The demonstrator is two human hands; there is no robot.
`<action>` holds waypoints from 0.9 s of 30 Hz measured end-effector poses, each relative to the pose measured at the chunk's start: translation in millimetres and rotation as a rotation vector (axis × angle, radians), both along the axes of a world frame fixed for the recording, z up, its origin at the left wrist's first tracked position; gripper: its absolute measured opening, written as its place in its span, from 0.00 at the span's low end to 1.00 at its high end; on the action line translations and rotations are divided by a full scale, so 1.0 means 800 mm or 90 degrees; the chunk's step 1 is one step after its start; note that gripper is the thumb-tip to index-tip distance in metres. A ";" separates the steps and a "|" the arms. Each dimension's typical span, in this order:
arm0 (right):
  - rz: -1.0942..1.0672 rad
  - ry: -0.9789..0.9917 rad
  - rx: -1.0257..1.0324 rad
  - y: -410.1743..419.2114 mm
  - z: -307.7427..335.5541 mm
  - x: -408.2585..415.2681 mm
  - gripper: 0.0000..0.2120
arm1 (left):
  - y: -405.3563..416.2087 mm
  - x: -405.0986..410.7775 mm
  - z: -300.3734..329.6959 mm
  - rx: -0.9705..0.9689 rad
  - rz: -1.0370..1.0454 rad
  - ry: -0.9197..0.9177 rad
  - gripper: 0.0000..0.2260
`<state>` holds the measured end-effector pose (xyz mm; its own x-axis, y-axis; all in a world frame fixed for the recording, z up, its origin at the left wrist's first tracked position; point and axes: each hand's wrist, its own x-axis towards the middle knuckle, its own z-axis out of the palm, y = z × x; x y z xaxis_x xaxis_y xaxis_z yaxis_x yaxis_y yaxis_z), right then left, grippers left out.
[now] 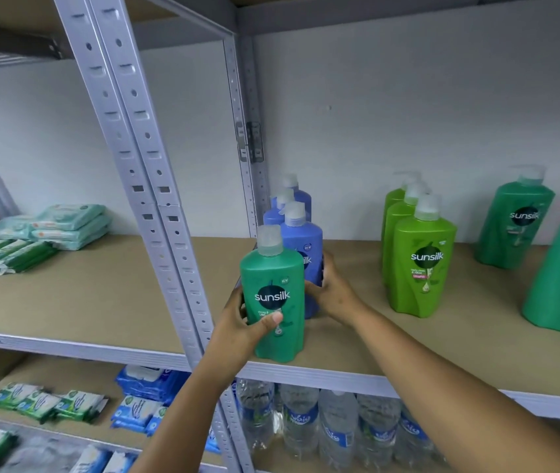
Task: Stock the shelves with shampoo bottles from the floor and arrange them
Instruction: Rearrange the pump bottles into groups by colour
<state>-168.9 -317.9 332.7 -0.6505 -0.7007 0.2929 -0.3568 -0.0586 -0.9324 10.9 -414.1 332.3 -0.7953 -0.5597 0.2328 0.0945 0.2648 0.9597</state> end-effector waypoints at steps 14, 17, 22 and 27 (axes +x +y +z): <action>0.056 -0.012 0.047 0.060 -0.016 0.063 0.23 | 0.000 0.018 -0.004 0.059 -0.015 0.007 0.29; 0.041 0.001 0.043 0.058 -0.007 0.080 0.23 | 0.005 0.022 -0.002 0.059 -0.007 0.010 0.28; -0.008 0.011 0.025 0.078 0.001 0.095 0.21 | 0.029 0.023 0.003 0.029 -0.025 0.010 0.23; -0.041 0.028 0.017 0.130 0.004 0.090 0.23 | 0.074 0.013 0.006 0.021 -0.043 0.010 0.24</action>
<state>-96.6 -213.9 336.2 -0.6813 -0.6655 0.3047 -0.4001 -0.0100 -0.9164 20.9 -354.7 337.4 -0.8280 -0.5122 0.2282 0.1267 0.2256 0.9660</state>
